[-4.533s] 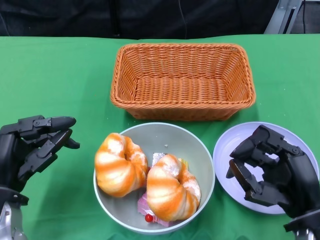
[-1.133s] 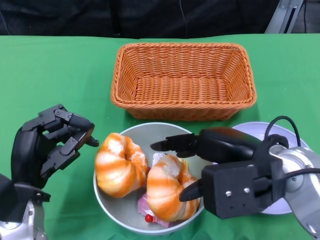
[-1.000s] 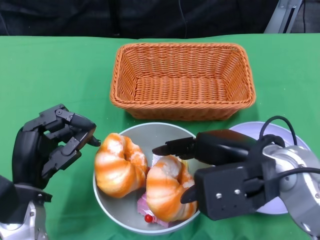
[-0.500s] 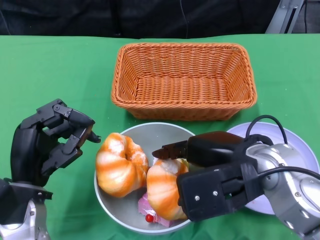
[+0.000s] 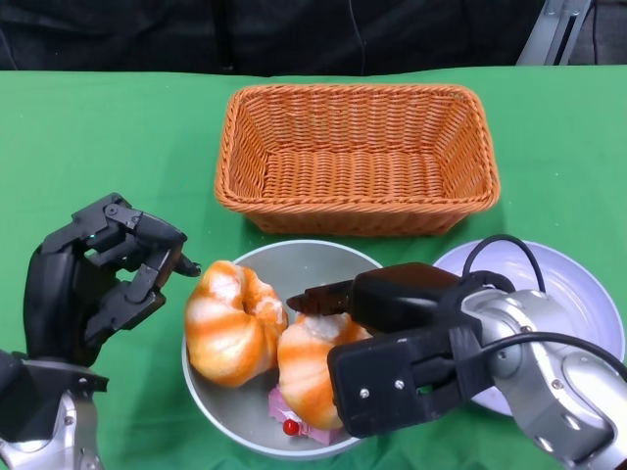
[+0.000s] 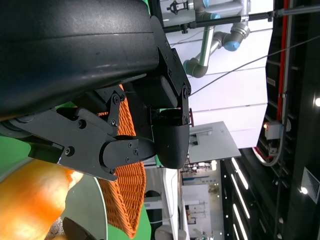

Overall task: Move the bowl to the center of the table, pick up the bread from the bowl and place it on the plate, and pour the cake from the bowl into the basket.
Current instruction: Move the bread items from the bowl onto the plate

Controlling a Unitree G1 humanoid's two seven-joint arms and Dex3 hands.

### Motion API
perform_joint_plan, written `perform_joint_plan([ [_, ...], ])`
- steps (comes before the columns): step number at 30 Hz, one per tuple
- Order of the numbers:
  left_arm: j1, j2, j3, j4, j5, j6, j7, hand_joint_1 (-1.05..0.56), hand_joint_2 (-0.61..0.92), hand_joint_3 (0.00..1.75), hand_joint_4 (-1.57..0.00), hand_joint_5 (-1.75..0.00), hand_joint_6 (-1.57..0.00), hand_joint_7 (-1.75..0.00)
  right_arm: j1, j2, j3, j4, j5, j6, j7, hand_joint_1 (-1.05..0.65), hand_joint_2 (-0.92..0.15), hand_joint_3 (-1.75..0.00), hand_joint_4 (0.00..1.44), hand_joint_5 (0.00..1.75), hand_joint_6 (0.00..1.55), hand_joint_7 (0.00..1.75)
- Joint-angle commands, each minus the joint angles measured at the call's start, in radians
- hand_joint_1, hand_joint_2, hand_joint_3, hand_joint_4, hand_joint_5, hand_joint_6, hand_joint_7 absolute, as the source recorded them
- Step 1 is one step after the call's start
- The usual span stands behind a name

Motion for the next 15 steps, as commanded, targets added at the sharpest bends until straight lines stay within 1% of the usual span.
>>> perform_joint_plan([
  [1, 0.009, 0.015, 0.0, -0.013, -0.001, 0.002, 0.004, -0.12, 0.78, 0.59, -0.8, -1.36, -0.91, -1.05, 0.014, 0.013, 0.022, 0.031, -0.018, 0.011, -0.013, -0.84, -0.92, -0.12, 0.58, 0.07, 0.34, 0.02],
  [3, 0.01, 0.014, 0.0, -0.014, 0.0, 0.003, 0.007, -0.13, 0.79, 0.59, -0.8, -1.36, -0.9, -1.05, 0.02, 0.021, 0.031, 0.037, -0.031, 0.018, -0.025, -0.81, -0.92, -0.09, 0.58, 0.06, 0.36, 0.02],
  [6, 0.012, 0.011, 0.001, -0.019, 0.0, 0.007, 0.014, -0.13, 0.78, 0.58, -0.81, -1.36, -0.91, -1.07, 0.041, 0.032, 0.037, 0.043, -0.044, 0.013, -0.069, -0.74, -0.92, -0.04, 0.62, 0.05, 0.4, 0.02],
  [8, 0.012, 0.011, 0.001, -0.017, 0.008, -0.001, 0.02, -0.13, 0.78, 0.57, -0.81, -1.36, -0.9, -1.07, 0.058, 0.039, 0.039, 0.049, -0.046, 0.004, -0.11, -0.66, -0.9, -0.01, 0.7, 0.07, 0.45, 0.03],
  [9, 0.012, 0.011, 0.001, -0.017, 0.009, -0.001, 0.022, -0.13, 0.78, 0.57, -0.81, -1.36, -0.9, -1.07, 0.064, 0.041, 0.041, 0.053, -0.047, -0.001, -0.125, -0.6, -0.89, -0.01, 0.73, 0.08, 0.48, 0.03],
  [10, 0.012, 0.011, 0.001, -0.018, 0.008, 0.0, 0.022, -0.13, 0.78, 0.57, -0.82, -1.36, -0.9, -1.08, 0.069, 0.042, 0.042, 0.059, -0.044, -0.008, -0.138, -0.5, -0.89, -0.01, 0.78, 0.08, 0.52, 0.04],
  [13, 0.01, 0.011, 0.001, -0.016, 0.002, 0.0, 0.017, -0.13, 0.79, 0.57, -0.82, -1.36, -0.9, -1.08, 0.08, 0.044, 0.042, 0.085, -0.037, -0.048, -0.187, -0.34, -0.89, 0.0, 0.89, 0.11, 0.64, 0.05],
  [14, 0.009, 0.011, 0.001, -0.014, -0.005, 0.001, 0.011, -0.12, 0.79, 0.57, -0.82, -1.36, -0.9, -1.08, 0.083, 0.044, 0.042, 0.097, -0.038, -0.067, -0.21, -0.26, -0.91, -0.01, 0.99, 0.16, 0.75, 0.07],
  [15, 0.008, 0.011, 0.002, -0.013, -0.01, 0.002, 0.007, -0.11, 0.79, 0.57, -0.82, -1.36, -0.9, -1.08, 0.085, 0.044, 0.042, 0.105, -0.038, -0.081, -0.227, -0.23, -0.91, -0.01, 1.01, 0.23, 0.82, 0.05],
])
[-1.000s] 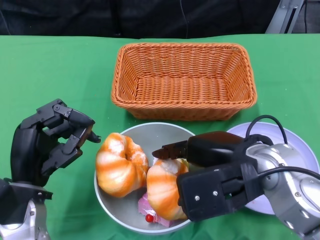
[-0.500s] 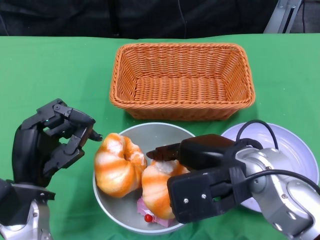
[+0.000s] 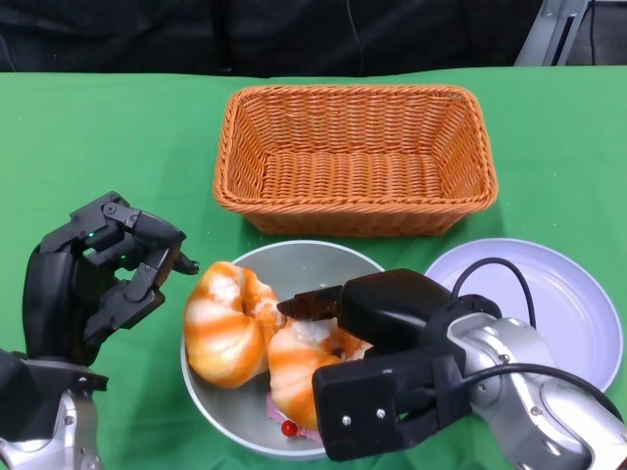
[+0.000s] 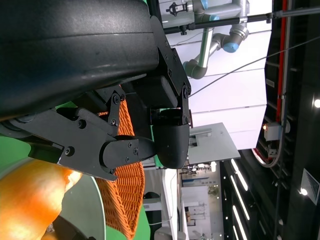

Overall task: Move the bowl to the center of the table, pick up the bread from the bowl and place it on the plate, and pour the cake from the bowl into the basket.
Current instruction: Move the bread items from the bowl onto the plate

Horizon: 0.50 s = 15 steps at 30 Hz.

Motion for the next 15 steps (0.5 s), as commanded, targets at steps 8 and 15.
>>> perform_joint_plan([
  [8, 0.007, 0.013, 0.0, -0.004, -0.004, -0.002, 0.004, -0.11, 0.79, 0.58, -0.83, -1.36, -0.91, -1.08, 0.061, 0.002, 0.0, 0.115, 0.018, -0.146, -0.171, -0.2, -0.92, -0.07, 0.92, 0.73, 1.12, 0.02],
  [15, 0.01, 0.008, -0.001, -0.018, -0.013, 0.018, 0.007, -0.11, 0.77, 0.6, -0.82, -1.38, -0.9, -1.1, 0.07, 0.016, -0.025, 0.175, 0.025, -0.255, -0.301, -0.22, -0.92, -0.1, 0.74, 1.32, 1.18, 0.02],
])
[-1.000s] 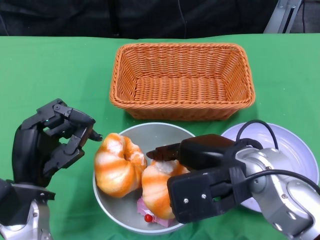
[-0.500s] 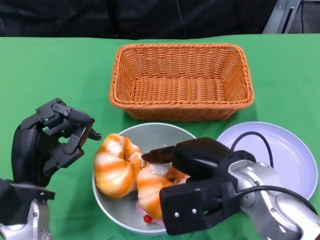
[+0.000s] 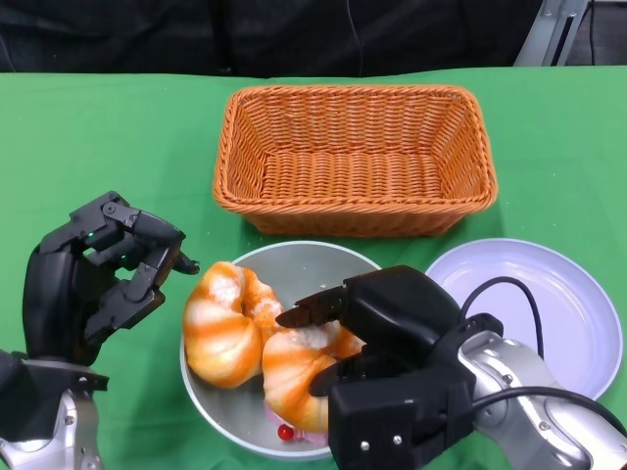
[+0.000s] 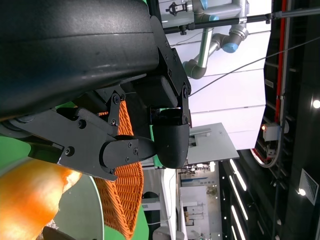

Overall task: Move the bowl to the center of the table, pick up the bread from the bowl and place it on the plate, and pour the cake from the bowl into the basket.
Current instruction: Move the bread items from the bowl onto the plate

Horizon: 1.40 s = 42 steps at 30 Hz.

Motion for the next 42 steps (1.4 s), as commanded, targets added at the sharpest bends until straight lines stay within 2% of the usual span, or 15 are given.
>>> perform_joint_plan([
  [1, 0.01, 0.009, 0.002, -0.018, -0.006, 0.016, 0.007, -0.11, 0.77, 0.6, -0.82, -1.38, -0.9, -1.1, 0.035, 0.005, -0.002, 0.047, 0.018, -0.036, -0.026, -0.22, -0.92, -0.1, 0.74, 1.3, 1.17, 0.02],
  [5, 0.003, 0.013, 0.004, -0.008, -0.013, 0.004, -0.009, -0.11, 0.77, 0.6, -0.81, -1.39, -0.89, -1.1, 0.028, 0.015, -0.029, 0.082, 0.039, -0.098, -0.093, -0.19, -0.92, -0.11, 0.86, 1.08, 1.12, 0.01],
  [7, 0.0, 0.015, 0.004, -0.004, -0.008, -0.001, -0.006, -0.11, 0.77, 0.6, -0.81, -1.39, -0.89, -1.1, 0.023, 0.018, -0.04, 0.1, 0.051, -0.128, -0.118, -0.18, -0.92, -0.15, 0.88, 1.06, 1.13, 0.02],
  [8, 0.0, 0.016, 0.005, -0.002, -0.007, -0.001, -0.006, -0.11, 0.78, 0.6, -0.81, -1.39, -0.89, -1.1, 0.021, 0.02, -0.046, 0.112, 0.057, -0.151, -0.134, -0.17, -0.92, -0.17, 0.89, 1.09, 1.15, 0.03],
  [12, -0.003, 0.019, 0.005, 0.007, 0.001, -0.009, -0.003, -0.13, 0.78, 0.59, -0.83, -1.38, -0.89, -1.1, 0.013, 0.026, -0.071, 0.153, 0.071, -0.225, -0.196, -0.14, -0.92, -0.24, 0.77, 1.45, 1.19, 0.06],
  [14, -0.003, 0.019, 0.005, 0.009, 0.001, -0.009, -0.003, -0.13, 0.78, 0.59, -0.83, -1.38, -0.9, -1.1, 0.011, 0.027, -0.076, 0.167, 0.076, -0.245, -0.21, -0.13, -0.92, -0.25, 0.74, 1.53, 1.2, 0.07],
  [19, -0.003, 0.02, 0.005, 0.016, 0.003, -0.011, -0.004, -0.13, 0.78, 0.6, -0.82, -1.36, -0.89, -1.08, 0.002, 0.022, -0.122, 0.199, 0.109, -0.337, -0.255, -0.1, -0.92, -0.29, 0.71, 1.57, 1.21, 0.09],
  [28, -0.004, 0.022, 0.007, 0.026, 0.015, -0.012, 0.01, -0.14, 0.77, 0.57, -0.81, -1.38, -0.89, -1.08, -0.014, 0.022, -0.192, 0.179, 0.145, -0.394, -0.262, -0.12, -0.92, -0.28, 0.67, 1.66, 1.17, 0.14],
  [32, -0.009, 0.027, 0.008, 0.042, 0.02, -0.027, 0.002, -0.14, 0.78, 0.58, -0.81, -1.39, -0.89, -1.09, -0.012, 0.021, -0.207, 0.16, 0.148, -0.398, -0.254, -0.11, -0.92, -0.24, 0.72, 1.56, 1.1, 0.3],
  [36, -0.013, 0.028, 0.008, 0.056, 0.013, -0.038, -0.007, -0.14, 0.78, 0.58, -0.81, -1.38, -0.89, -1.07, -0.003, 0.026, -0.215, 0.157, 0.152, -0.399, -0.247, -0.1, -0.92, -0.23, 0.7, 1.59, 0.91, 0.66],
  [42, -0.012, 0.028, 0.005, 0.056, 0.009, -0.038, -0.006, -0.15, 0.77, 0.59, -0.81, -1.36, -0.9, -1.05, 0.003, 0.025, -0.215, 0.143, 0.155, -0.383, -0.216, -0.1, -0.92, -0.21, 0.71, 1.5, 0.85, 0.74],
])
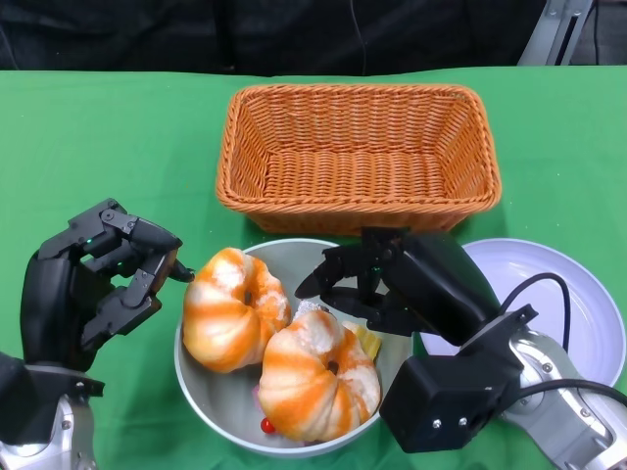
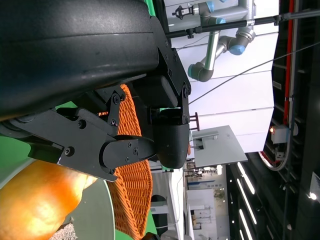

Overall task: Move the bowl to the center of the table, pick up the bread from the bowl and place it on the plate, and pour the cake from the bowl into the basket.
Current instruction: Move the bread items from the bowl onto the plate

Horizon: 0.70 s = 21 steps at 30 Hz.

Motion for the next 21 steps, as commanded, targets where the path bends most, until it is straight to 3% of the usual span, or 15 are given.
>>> perform_joint_plan([
  [1, -0.007, 0.014, 0.001, 0.002, -0.002, -0.004, -0.004, -0.15, 0.77, 0.58, -0.81, -1.36, -0.9, -1.05, 0.006, -0.01, -0.011, -0.031, 0.027, 0.021, 0.047, -0.1, -0.91, -0.19, 0.71, 1.43, 0.84, 0.74],
  [5, -0.003, 0.012, 0.0, -0.01, 0.005, 0.003, 0.009, -0.15, 0.78, 0.56, -0.81, -1.37, -0.91, -1.05, 0.01, -0.015, -0.008, -0.068, 0.058, 0.079, 0.147, -0.17, -0.86, -0.08, 0.64, 1.23, 0.77, 0.66],
  [10, -0.008, 0.013, 0.002, -0.001, -0.002, -0.005, 0.001, -0.15, 0.79, 0.57, -0.8, -1.38, -0.9, -1.05, 0.014, -0.031, 0.005, -0.139, 0.036, 0.174, 0.257, -0.33, -0.85, 0.0, 0.66, 0.74, 0.81, 0.15],
  [12, -0.008, 0.012, 0.002, -0.003, -0.007, -0.001, -0.002, -0.15, 0.78, 0.57, -0.8, -1.38, -0.9, -1.06, 0.013, -0.042, 0.013, -0.167, 0.023, 0.203, 0.296, -0.36, -0.85, 0.0, 0.67, 0.61, 0.79, 0.06],
  [21, -0.009, 0.014, 0.001, 0.006, -0.014, -0.011, -0.013, -0.14, 0.78, 0.58, -0.81, -1.38, -0.9, -1.05, 0.006, -0.09, 0.049, -0.275, -0.04, 0.299, 0.431, -0.47, -0.85, 0.0, 0.61, 0.26, 0.59, 0.0],
])
